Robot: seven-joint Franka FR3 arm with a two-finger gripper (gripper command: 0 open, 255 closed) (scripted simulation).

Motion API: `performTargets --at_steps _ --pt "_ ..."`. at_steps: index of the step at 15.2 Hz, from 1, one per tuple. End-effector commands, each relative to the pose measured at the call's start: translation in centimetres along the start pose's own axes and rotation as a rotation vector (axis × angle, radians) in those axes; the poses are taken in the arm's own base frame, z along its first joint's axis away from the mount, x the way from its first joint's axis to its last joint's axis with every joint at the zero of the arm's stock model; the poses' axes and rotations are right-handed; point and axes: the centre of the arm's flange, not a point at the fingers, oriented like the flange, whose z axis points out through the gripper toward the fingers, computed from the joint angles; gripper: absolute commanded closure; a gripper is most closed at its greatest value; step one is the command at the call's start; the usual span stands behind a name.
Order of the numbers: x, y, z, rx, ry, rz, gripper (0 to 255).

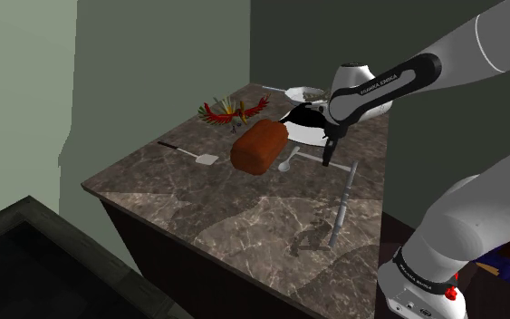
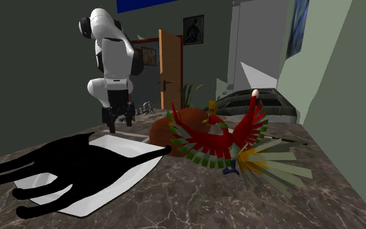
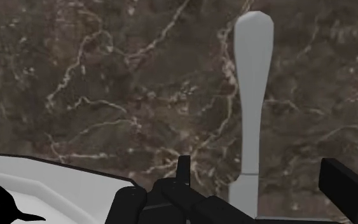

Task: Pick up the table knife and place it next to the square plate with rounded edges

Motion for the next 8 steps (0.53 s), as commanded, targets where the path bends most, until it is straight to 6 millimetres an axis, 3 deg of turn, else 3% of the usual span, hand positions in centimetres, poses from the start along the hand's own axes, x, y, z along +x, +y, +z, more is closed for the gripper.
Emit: performTargets --at_steps 1,5,8 --pt "0.0 0.0 0.0 0.000 0.000 0.000 0" --pt "0.0 0.0 -5.0 0.000 0.000 0.000 0" --pt "0.0 0.0 -5.0 0.000 0.000 0.000 0"
